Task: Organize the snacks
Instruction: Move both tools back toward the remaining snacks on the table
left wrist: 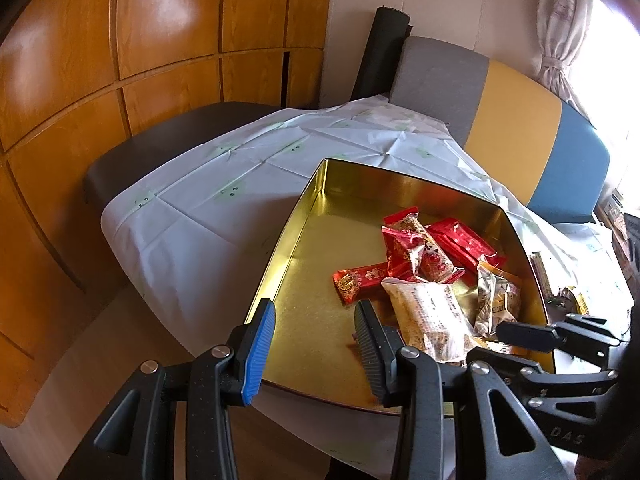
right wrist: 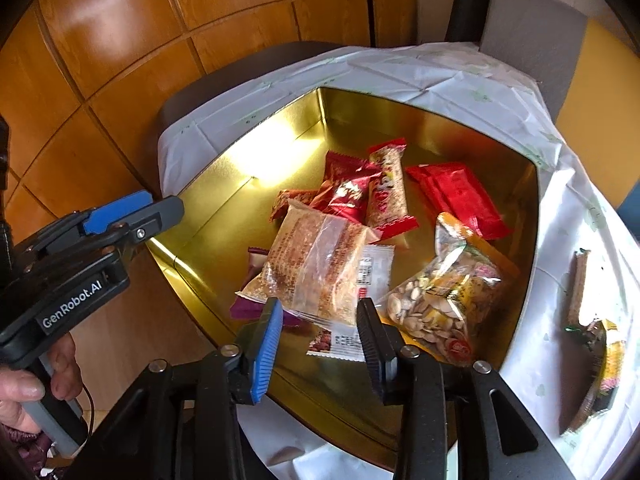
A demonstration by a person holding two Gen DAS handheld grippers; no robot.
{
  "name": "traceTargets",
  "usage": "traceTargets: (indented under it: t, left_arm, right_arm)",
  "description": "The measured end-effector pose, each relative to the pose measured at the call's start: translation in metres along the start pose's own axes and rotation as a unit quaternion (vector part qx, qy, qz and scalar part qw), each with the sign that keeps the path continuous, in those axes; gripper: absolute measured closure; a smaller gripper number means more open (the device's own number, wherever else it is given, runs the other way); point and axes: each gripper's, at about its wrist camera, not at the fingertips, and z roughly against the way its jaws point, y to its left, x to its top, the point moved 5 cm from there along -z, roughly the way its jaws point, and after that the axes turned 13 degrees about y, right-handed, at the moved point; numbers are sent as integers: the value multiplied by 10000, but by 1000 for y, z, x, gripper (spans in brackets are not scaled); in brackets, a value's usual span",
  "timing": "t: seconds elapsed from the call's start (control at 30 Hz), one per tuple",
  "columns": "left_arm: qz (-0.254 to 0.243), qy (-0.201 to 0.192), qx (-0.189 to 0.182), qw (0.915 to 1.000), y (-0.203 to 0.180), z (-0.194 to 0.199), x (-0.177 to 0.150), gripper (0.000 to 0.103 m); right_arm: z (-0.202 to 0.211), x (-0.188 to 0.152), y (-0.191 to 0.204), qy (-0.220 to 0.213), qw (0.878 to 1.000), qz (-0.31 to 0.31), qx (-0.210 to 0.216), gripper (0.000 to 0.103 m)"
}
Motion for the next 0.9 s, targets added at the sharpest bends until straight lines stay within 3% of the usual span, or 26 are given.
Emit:
traceTargets:
  t: [0.4, 0.47, 0.63, 0.9]
  left_arm:
    - [-241, -74, -47, 9997, -17, 8, -1, 61]
    - [-336, -114, -86, 9993, -25, 11, -2, 61]
    - [-633, -152, -248, 9976, -48, 15, -3, 61]
    - [-1056, -20, -567, 9928, -87, 13, -13, 61]
  right_arm:
    - [40, -23, -61, -472, 9956, -794, -184, 52]
    - [48, -34, -80, -564, 9926, -1043, -248, 44]
    - [63, -69, -137, -637, 9806, -1802, -433, 40]
    - [59, -119, -220, -397, 9543, -2870, -737, 39]
